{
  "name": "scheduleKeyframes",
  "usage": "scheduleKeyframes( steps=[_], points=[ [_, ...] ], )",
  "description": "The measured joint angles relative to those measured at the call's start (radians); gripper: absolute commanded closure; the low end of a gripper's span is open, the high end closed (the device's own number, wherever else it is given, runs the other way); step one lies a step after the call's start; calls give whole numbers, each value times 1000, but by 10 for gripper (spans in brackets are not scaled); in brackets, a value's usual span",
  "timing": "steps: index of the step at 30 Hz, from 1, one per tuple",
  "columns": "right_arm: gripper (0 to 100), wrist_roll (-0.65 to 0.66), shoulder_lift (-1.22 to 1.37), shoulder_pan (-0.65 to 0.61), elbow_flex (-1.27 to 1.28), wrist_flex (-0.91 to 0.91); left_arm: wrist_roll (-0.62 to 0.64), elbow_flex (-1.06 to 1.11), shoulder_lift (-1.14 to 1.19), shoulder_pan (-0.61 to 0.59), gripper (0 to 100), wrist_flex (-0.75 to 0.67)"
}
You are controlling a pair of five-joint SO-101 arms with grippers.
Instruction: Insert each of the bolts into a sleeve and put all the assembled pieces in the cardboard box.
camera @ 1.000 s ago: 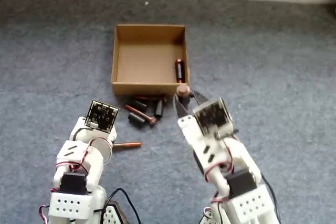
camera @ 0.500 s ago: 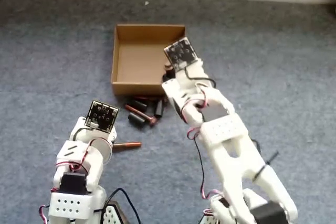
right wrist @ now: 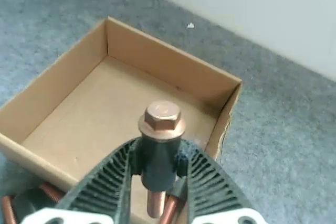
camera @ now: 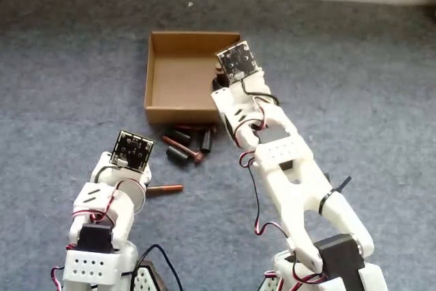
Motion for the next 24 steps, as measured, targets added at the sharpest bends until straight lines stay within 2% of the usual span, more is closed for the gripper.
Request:
scheduleKeyframes(
  steps=[5,12,17,20,24],
  points=[
    [992,-44,8,0,0,-78,0,0,0,0,994,0],
    [991,-84,190,0,0,-150,0,0,0,0,994,0],
    [875,-91,235,0,0,-160,0,0,0,0,994,0],
    [856,-91,230,0,-21,-124,0,0,0,0,994,0],
    [856,-92,146,0,-69,20,-2,0,0,0,994,0]
  ],
)
